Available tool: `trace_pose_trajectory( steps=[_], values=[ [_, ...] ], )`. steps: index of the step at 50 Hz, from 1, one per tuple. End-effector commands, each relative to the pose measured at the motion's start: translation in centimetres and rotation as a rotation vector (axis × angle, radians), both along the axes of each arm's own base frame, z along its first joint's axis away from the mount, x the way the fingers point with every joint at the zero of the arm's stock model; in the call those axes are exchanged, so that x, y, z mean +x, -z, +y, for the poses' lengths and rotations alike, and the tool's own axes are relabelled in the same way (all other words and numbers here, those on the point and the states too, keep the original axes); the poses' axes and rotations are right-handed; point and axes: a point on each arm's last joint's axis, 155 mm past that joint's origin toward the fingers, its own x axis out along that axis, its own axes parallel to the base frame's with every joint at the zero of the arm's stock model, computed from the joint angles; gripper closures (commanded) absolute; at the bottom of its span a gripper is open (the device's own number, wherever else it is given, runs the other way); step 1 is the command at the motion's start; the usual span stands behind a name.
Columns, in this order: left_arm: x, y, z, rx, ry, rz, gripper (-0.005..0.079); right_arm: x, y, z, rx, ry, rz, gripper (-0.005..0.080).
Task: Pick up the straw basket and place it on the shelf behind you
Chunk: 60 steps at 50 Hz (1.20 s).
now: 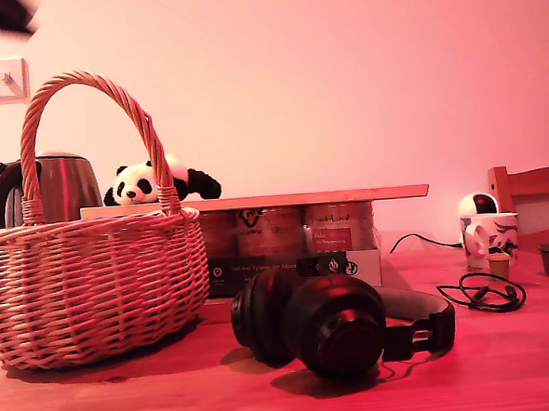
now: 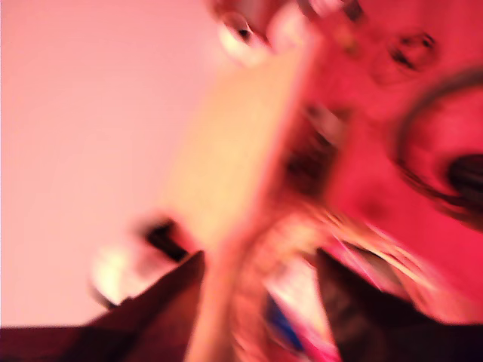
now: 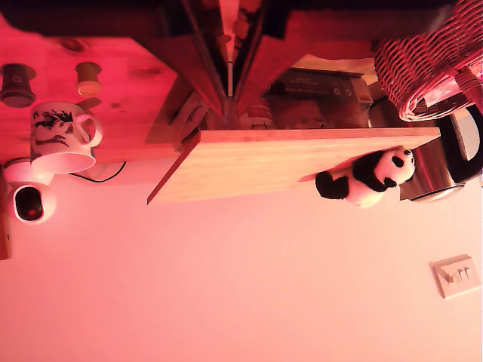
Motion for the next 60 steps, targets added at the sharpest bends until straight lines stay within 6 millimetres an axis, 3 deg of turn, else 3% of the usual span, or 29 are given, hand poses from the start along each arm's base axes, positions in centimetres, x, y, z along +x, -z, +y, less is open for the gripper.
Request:
trace_pose_trajectory(
  steps=[1, 8, 20, 31, 44, 60],
  values=[
    [0.8, -0.5, -0.1, 0.036, -0.004, -0.066, 0.0239, -0.3, -1.0, 0.2, 0.004, -0.008, -0.025, 0.0765],
    [2.4, -0.5, -0.4, 0.1, -0.007, -0.141, 0.0236, -0.3, -1.0, 0.2, 0.004, -0.009, -0.024, 0.0765],
    [5.5, 2.9, 0.0, 0.249, -0.024, -0.137, 0.0236, -0.3, -1.0, 0.2, 0.004, -0.008, -0.025, 0.0765],
    [8.1, 2.9, 0.0, 0.307, -0.043, -0.229, 0.0237, -0.3, -1.0, 0.2, 0.004, -0.009, -0.025, 0.0765],
    [10.2, 6.1, 0.2, 0.371, -0.046, -0.187, 0.025, -0.3, -1.0, 0.2, 0.004, -0.008, -0.024, 0.0765],
    [10.6, 5.4, 0.1, 0.376, -0.063, -0.222, 0.0538, -0.3, -1.0, 0.2, 0.003, -0.008, -0.024, 0.0765]
  ],
)
